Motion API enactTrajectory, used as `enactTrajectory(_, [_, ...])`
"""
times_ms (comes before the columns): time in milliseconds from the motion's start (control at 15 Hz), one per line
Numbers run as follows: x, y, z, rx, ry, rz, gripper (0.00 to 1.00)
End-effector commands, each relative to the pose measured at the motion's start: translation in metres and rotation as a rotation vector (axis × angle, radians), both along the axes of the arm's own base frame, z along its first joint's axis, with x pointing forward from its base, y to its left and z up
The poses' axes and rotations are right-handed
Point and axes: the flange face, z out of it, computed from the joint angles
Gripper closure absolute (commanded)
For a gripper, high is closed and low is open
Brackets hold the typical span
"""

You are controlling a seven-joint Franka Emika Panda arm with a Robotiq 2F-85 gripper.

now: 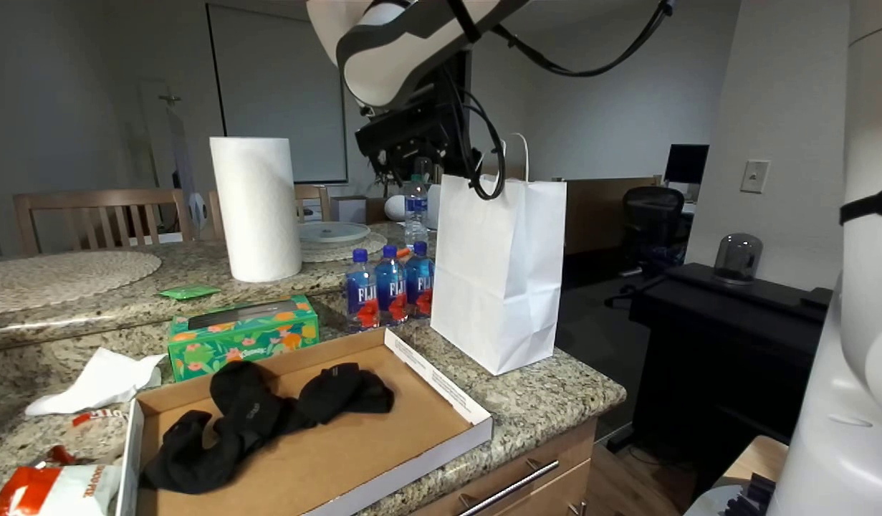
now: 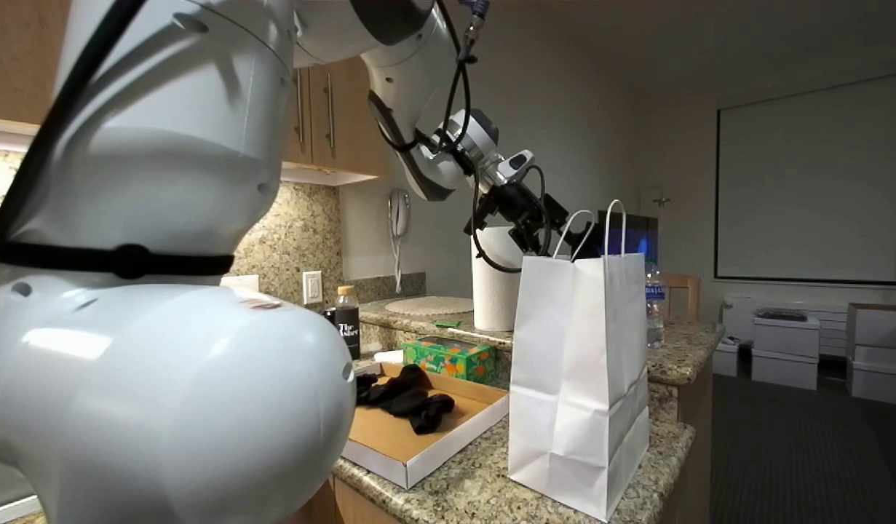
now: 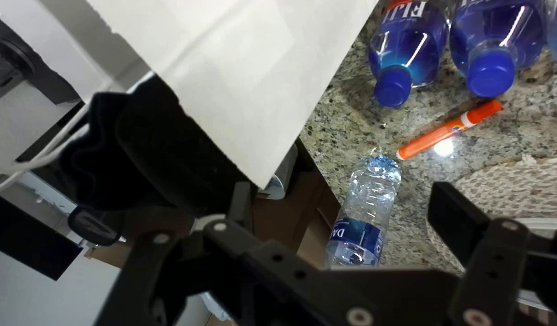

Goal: Pick up the socks and put them in the paper bag

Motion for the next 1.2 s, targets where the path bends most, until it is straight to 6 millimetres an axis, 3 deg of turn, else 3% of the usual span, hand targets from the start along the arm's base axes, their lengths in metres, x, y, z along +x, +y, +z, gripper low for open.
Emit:
enactTrajectory(0, [-0.011,-0.007,0.006,0.009,-0.024,-0.022,0.00])
enactTrajectory(600, [-0.032,-0.032,0.007,0.063,0.039,-0.101,0.00])
enactTrajectory(1133, [-0.055,-0.056,0.041,0.137,-0.012,-0.165,0.00])
